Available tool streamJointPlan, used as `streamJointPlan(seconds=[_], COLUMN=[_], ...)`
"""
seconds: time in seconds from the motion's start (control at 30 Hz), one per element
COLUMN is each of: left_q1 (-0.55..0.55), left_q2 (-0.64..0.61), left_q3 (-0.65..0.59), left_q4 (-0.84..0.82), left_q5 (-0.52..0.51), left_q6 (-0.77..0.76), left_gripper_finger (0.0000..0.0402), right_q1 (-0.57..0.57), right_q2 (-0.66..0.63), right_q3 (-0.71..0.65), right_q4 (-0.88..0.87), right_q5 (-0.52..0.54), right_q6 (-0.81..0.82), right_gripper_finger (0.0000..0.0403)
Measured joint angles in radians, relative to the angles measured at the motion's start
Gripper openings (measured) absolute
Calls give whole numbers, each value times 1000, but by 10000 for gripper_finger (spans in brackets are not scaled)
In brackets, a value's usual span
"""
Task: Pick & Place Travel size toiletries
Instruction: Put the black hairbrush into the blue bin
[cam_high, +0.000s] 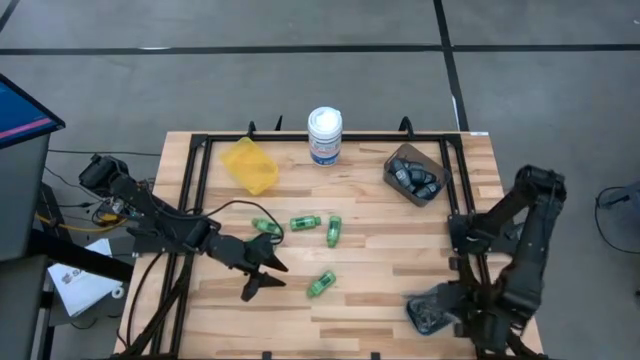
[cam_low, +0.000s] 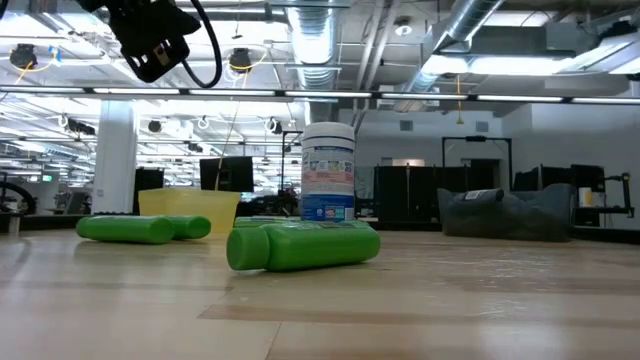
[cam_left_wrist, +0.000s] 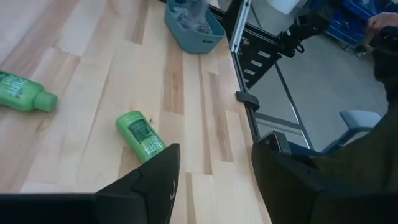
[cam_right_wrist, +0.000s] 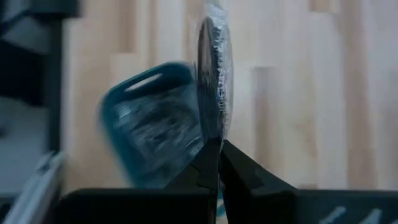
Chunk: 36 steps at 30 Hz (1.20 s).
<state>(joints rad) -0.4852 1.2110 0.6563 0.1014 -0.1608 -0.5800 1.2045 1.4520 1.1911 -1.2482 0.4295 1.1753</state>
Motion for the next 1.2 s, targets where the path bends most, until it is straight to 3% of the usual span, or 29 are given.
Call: streamJointPlan(seconds=[0.23,0.37,0.5,0.83,1.2], left_q1=[21,20,20,20,20], left_q2=[0,0,0,0,0], left_q3=[0,0,0,0,0], left_q4=[5,5,5,5,5], left_q5=[-1,-4,-4,-3,1], left_q6=[0,0,0,24,26], left_gripper_finger=[188,186,186,185,185], right_q1=[59,50,12,-91,-161], right_q2=[-41,-41,-41,-41,-41], right_q3=[10,10,10,10,10], right_q4=[-2,2,47,112,112], right_q5=[-20,-116,-219,-323,-409], right_q6=[6,-60,-79,-207,-234], right_gripper_finger=[0,0,0,0,0])
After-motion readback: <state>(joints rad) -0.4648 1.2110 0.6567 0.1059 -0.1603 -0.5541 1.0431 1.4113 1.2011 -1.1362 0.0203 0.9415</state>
